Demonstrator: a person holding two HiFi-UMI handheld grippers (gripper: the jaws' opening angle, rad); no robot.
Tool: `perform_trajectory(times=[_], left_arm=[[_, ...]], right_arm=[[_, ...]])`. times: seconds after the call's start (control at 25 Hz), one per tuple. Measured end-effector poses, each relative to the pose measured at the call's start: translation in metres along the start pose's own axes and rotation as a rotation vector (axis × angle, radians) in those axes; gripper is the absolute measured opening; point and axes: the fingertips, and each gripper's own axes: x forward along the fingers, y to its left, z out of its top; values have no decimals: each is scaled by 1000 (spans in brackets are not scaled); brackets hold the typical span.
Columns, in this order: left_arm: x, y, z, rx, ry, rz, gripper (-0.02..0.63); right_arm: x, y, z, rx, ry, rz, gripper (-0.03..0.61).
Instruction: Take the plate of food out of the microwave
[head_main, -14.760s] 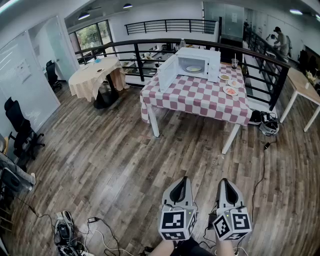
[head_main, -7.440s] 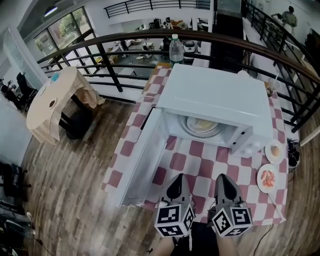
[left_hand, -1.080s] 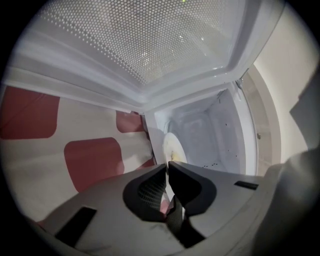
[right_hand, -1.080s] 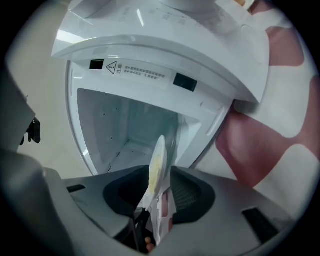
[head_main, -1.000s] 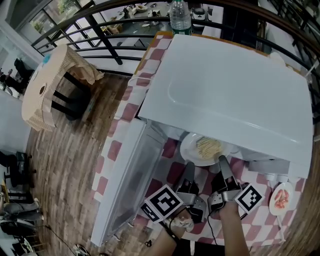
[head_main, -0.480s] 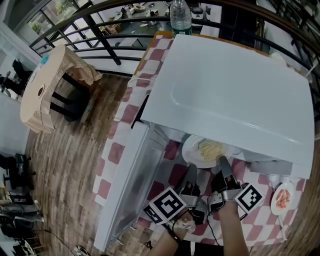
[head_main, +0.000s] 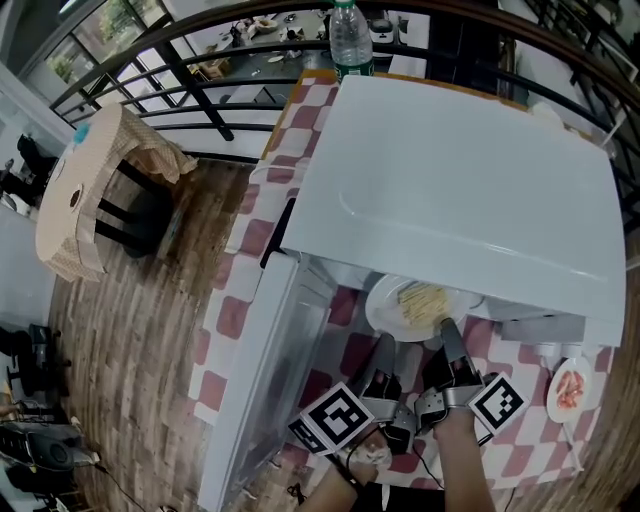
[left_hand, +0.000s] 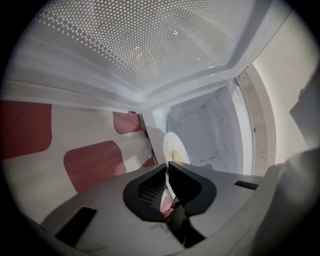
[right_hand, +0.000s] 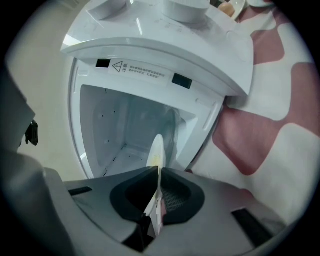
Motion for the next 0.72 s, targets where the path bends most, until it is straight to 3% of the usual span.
perform_trajectory(times=[0.72], left_arm=[[-26,-24,-19,62,44,-44,46]], right_arm=[[-41,18,6,3,-58,7,16]])
